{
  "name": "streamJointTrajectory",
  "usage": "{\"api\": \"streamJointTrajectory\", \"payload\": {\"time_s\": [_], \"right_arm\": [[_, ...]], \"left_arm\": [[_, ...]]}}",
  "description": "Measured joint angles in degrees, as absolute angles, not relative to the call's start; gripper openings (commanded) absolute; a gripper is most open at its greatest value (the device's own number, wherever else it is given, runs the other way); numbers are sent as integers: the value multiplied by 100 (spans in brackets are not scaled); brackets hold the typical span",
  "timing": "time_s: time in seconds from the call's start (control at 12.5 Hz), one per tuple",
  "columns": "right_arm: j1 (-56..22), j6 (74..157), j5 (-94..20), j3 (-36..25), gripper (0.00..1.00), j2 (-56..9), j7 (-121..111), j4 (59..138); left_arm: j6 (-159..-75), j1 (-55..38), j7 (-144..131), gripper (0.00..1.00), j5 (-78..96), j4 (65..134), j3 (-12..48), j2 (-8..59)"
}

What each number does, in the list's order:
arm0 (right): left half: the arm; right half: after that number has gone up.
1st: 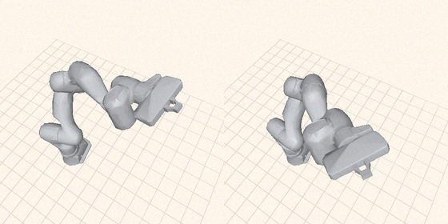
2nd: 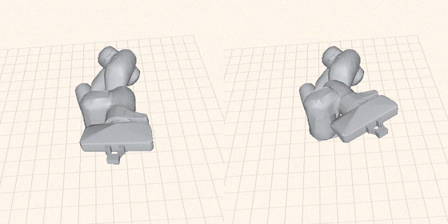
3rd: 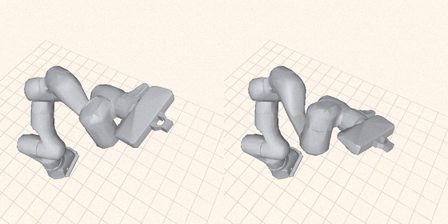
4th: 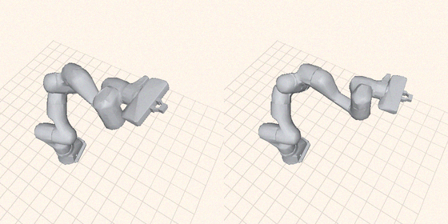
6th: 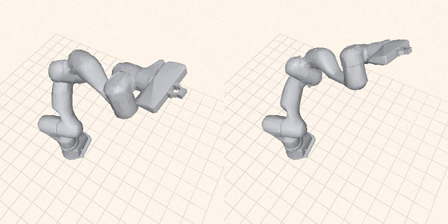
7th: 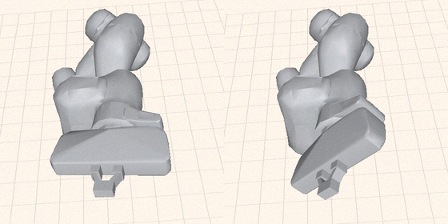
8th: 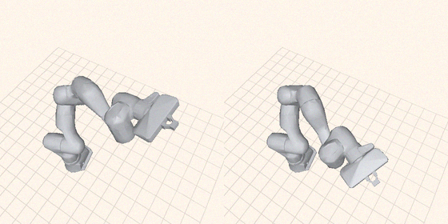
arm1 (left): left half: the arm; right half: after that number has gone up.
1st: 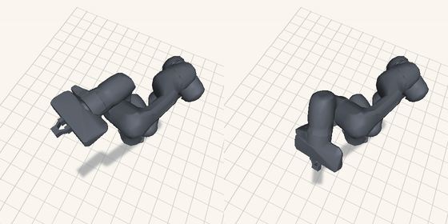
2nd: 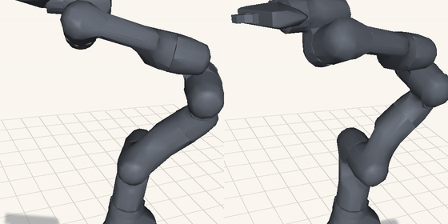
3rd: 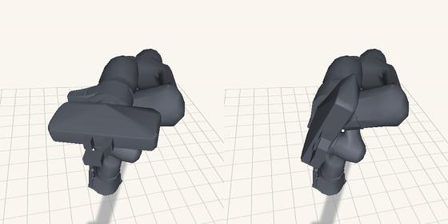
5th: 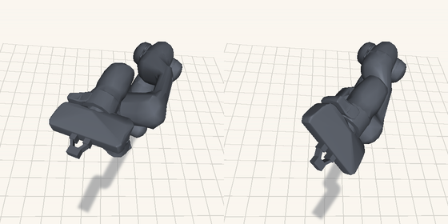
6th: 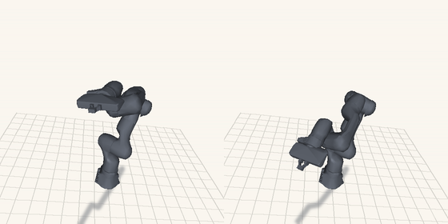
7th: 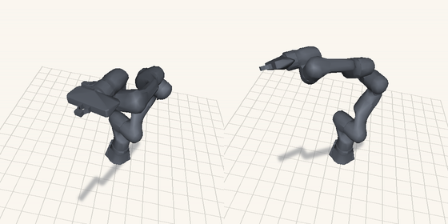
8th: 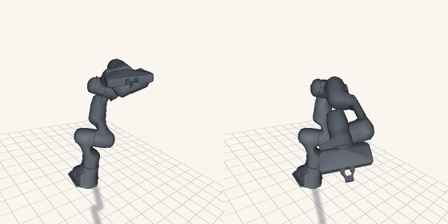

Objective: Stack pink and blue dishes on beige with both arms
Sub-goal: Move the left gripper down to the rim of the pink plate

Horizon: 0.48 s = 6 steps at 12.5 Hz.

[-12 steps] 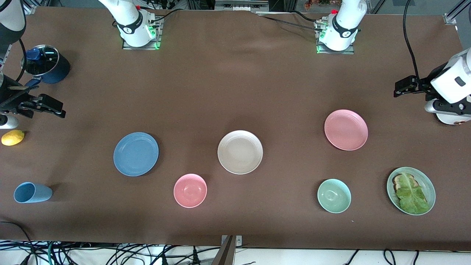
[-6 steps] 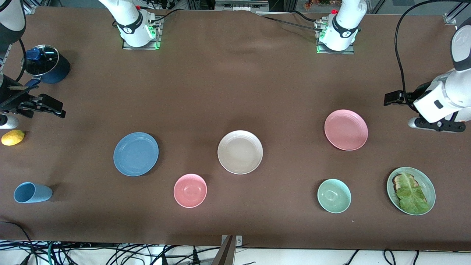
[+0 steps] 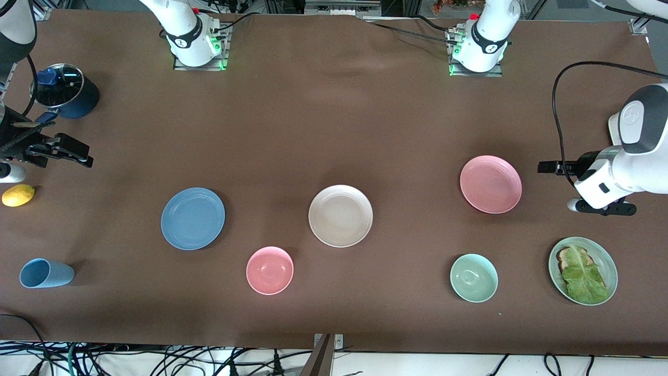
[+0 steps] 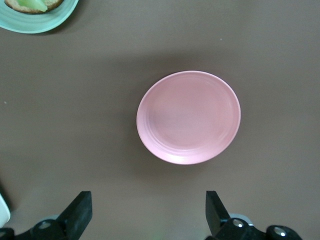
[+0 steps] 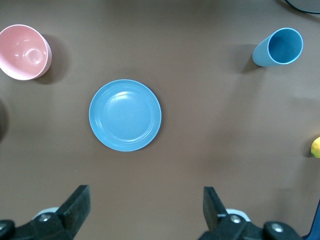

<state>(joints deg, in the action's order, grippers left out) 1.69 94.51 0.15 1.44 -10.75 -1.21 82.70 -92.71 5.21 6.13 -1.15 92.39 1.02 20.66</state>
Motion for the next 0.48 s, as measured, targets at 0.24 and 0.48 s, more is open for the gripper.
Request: {"api": "streamJointTrajectory", "payload": {"time_s": [0.24, 0.48], "right_arm": [[169, 9451, 15, 144, 100, -1075, -121, 8269], [169, 9452, 15, 144, 100, -1075, -121, 8269]], "left_arm": [[-9880, 536, 613, 100, -115, 9847, 123, 2082], [-10652, 536, 613, 100, -115, 10430, 149, 2073]]}}
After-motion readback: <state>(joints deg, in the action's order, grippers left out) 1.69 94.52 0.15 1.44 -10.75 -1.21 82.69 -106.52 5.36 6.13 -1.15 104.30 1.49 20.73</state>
